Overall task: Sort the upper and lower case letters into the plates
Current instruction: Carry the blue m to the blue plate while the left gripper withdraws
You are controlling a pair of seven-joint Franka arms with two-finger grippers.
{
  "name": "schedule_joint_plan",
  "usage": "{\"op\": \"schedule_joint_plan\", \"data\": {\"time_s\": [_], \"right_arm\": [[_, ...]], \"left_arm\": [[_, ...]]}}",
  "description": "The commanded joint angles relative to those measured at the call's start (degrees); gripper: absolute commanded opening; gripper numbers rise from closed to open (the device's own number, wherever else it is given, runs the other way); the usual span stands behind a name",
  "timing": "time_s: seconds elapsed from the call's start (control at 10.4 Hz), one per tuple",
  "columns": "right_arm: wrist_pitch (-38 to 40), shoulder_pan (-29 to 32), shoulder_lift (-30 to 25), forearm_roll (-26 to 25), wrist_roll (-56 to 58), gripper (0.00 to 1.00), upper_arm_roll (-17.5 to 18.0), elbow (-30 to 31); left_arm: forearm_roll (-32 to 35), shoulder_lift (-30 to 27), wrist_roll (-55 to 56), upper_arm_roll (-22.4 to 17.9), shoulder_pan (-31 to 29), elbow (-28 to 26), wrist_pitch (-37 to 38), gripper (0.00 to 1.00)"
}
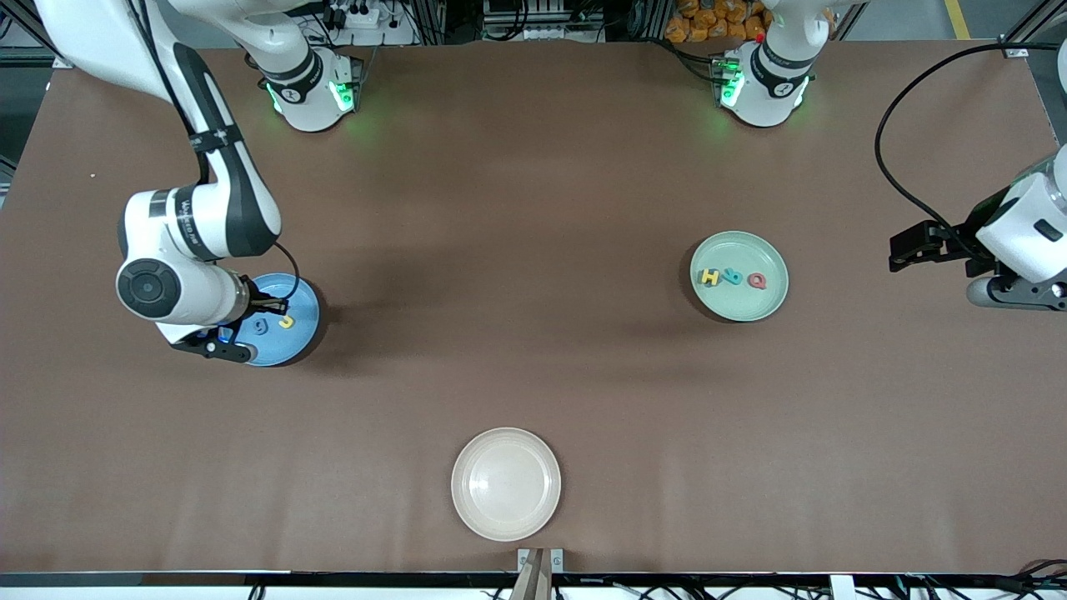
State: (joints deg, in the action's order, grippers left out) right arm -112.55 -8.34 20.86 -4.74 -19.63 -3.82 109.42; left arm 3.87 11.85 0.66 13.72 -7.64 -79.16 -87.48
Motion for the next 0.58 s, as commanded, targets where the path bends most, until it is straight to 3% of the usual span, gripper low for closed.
{"op": "schedule_joint_plan", "data": {"time_s": [0.0, 0.19, 0.48], "right_arm": [[-1.0, 0.5, 1.5, 2.6, 1.3, 0.1, -0.3, 0.0], [-1.4, 0.3, 1.7, 4.0, 1.1, 1.0, -0.8, 0.1], [-0.6, 0.0, -0.5, 6.4, 1.3, 1.0, -0.9, -0.3]], "left_arm": [[-1.3, -2.2, -2.0, -0.9, 0.2, 0.6, 1.8, 1.0], [-1.4, -3.1, -2.0, -1.2, 0.3, -0.7, 1.8, 1.0], [-3.5, -6.5, -2.4, -11.7, 8.8, -5.3, 1.5, 1.0]]}}
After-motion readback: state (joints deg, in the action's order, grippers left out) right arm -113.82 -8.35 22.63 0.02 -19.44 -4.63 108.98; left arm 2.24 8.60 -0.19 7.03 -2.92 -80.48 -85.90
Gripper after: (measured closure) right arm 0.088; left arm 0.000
